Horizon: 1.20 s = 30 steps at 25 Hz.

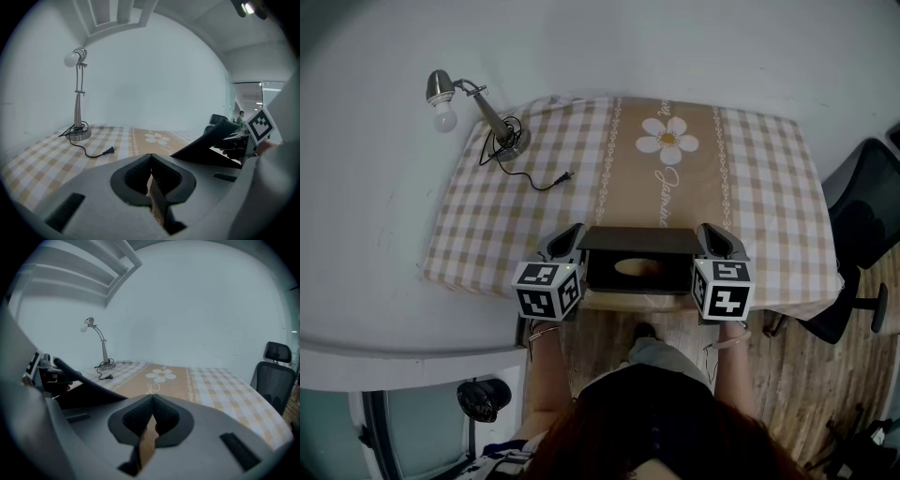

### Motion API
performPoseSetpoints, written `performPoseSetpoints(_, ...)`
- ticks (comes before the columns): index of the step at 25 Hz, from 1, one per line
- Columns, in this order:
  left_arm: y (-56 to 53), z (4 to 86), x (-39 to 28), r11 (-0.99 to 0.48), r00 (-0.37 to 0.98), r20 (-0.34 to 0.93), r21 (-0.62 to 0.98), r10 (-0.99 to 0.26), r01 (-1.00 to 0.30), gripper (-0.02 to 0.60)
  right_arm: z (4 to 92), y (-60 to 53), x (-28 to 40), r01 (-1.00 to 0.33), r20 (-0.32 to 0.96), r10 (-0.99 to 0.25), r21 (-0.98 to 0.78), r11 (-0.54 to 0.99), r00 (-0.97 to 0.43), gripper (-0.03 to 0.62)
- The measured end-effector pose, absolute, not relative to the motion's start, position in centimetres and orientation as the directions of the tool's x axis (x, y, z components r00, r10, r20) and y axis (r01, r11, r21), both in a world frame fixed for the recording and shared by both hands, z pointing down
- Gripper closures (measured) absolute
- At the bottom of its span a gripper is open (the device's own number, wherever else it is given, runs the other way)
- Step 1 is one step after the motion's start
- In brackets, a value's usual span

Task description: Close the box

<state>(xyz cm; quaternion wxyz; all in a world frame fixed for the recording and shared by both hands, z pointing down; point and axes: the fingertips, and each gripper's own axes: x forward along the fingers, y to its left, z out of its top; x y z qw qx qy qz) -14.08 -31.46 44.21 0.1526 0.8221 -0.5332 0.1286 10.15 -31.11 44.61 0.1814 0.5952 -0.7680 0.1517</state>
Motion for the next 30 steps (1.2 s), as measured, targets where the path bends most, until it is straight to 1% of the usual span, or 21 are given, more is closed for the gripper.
performPoseSetpoints(20, -30.1, 45.2, -14.1, -0.391, 0.416, 0.386, 0.146, -0.823, -0.909, 0.555, 45.5, -29.5, 9.7, -0.966, 0.474, -0.847, -0.030, 0.257, -0.240, 0.577)
performPoseSetpoints(24, -29.6, 45.5, -13.3, -0.420, 0.446, 0.392, 0.157, -0.805, -0.894, 0.554, 45.6, -29.2, 9.5, -0.964, 0.477, -0.843, -0.030, 0.266, -0.248, 0.577)
performPoseSetpoints(30, -29.1, 45.5, -13.1, -0.427, 0.447, 0.394, 0.145, -0.803, -0.893, 0.554, 45.5, -28.6, 9.1, -0.960, 0.477, -0.840, -0.026, 0.280, -0.258, 0.577)
